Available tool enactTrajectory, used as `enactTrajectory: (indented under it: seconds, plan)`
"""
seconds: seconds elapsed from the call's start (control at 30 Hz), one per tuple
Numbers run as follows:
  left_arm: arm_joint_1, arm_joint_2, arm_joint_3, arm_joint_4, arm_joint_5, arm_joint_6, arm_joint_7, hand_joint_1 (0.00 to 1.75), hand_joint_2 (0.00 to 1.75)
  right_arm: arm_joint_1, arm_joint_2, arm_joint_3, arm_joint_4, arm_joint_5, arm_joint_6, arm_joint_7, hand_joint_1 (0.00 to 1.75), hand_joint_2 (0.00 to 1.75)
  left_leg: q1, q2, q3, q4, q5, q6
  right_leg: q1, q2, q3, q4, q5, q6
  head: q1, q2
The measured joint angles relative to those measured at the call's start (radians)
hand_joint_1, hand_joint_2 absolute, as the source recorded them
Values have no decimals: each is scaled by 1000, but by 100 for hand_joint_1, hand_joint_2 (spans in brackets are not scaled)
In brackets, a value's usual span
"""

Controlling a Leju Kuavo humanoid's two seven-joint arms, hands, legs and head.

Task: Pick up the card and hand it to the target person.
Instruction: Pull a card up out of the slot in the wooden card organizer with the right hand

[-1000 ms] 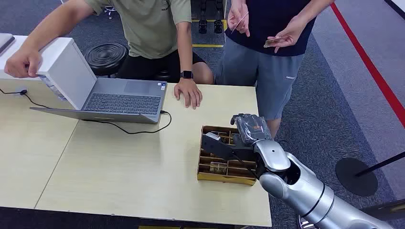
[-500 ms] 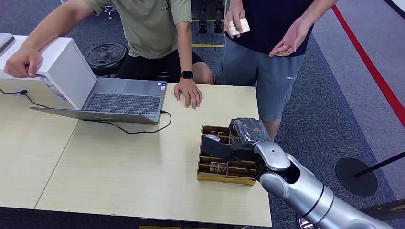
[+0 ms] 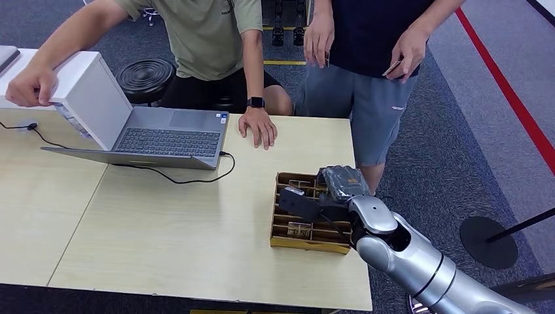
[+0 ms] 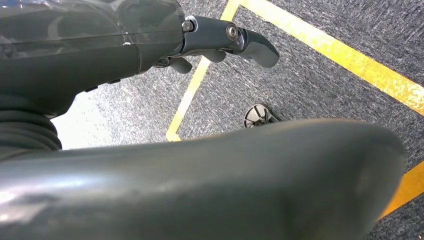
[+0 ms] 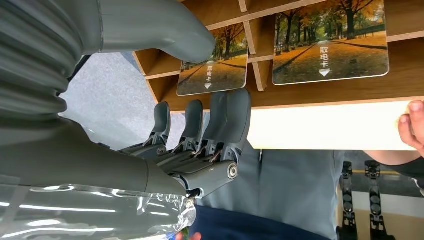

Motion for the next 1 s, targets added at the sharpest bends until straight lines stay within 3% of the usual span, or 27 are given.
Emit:
enactTrajectory:
  seconds: [0.3,0.83,1.0]
  plan:
    - [0,-1,0,0,0,1,1,0,0,0,0,0,1,0,0,0,95,175,1,2,-1,-1,1,0,1,1,-1,-1,2,-1,0,0]
    - [0,-2,3,0,2,2,-1,0,0,-2,5,4,4,-2,3,1,134,175,0,1,0,0,0,0,0,1,-1,0,1,0,0,0]
    - [0,-2,2,0,2,2,0,0,0,-2,5,4,4,-2,3,1,132,175,0,1,0,0,0,0,0,1,-1,0,0,0,0,0]
